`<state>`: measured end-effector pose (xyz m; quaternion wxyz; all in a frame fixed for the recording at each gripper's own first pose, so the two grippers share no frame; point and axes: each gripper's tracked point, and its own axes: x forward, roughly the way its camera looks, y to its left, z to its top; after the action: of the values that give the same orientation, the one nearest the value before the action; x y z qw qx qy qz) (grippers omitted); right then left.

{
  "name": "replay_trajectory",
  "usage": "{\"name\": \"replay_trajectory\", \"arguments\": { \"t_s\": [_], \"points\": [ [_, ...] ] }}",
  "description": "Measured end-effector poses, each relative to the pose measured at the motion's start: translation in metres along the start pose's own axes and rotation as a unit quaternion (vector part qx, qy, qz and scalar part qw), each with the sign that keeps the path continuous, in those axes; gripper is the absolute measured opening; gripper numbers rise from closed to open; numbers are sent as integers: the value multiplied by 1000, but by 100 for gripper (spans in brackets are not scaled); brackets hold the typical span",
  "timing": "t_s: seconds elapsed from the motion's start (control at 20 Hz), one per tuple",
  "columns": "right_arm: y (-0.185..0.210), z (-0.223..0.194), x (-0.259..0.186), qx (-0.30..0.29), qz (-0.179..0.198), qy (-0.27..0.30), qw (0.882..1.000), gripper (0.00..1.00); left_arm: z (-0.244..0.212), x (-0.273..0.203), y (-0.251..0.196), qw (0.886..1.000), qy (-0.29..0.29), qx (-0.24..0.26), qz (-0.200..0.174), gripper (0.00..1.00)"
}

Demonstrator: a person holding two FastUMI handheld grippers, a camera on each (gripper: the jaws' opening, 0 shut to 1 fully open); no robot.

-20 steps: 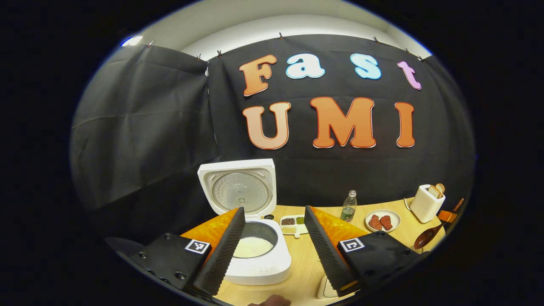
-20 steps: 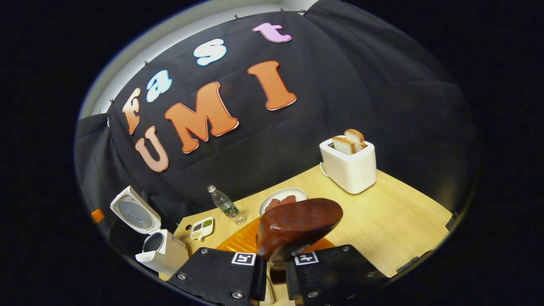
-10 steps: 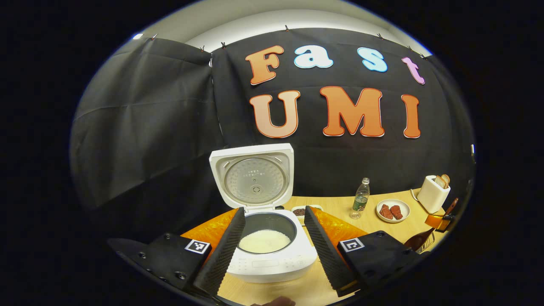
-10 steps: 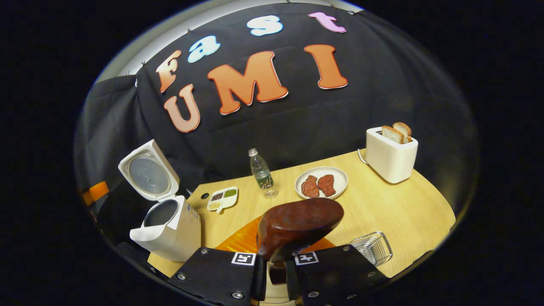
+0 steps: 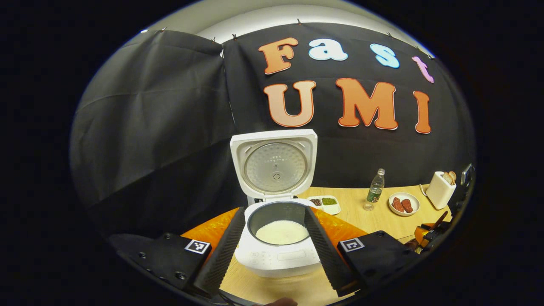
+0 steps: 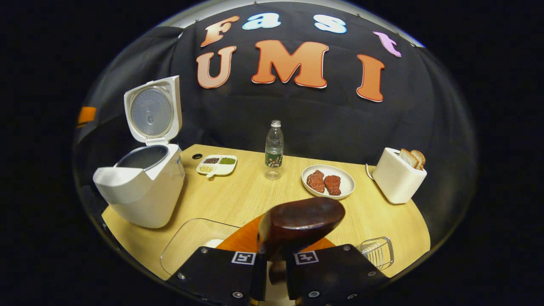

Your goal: Close the left gripper, press the button to open the rice cooker; take a wooden spoon from the chopstick holder with the right hand, scoop a spoonful of rice and pour it into the rice cooker, then put the wooden spoon back into the chopstick holder.

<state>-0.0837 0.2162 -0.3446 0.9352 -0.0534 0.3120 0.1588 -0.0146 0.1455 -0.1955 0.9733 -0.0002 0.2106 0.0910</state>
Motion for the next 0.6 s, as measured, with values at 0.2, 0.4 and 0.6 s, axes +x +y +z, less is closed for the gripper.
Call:
{"name": "replay_trajectory", "arguments": {
  "t_s": [0.2,0.4,0.6],
  "points": [
    [-1,-15,8,-20,-10,15,1000,17,-4,3,2,1000,3,3,-1,95],
    [5,-16,11,-44,-20,-2,999,18,-6,8,-1,1000,7,11,-5,91],
    [14,-27,7,-31,-23,-7,999,13,-10,10,-1,1000,13,12,-7,91]
  ]
}}
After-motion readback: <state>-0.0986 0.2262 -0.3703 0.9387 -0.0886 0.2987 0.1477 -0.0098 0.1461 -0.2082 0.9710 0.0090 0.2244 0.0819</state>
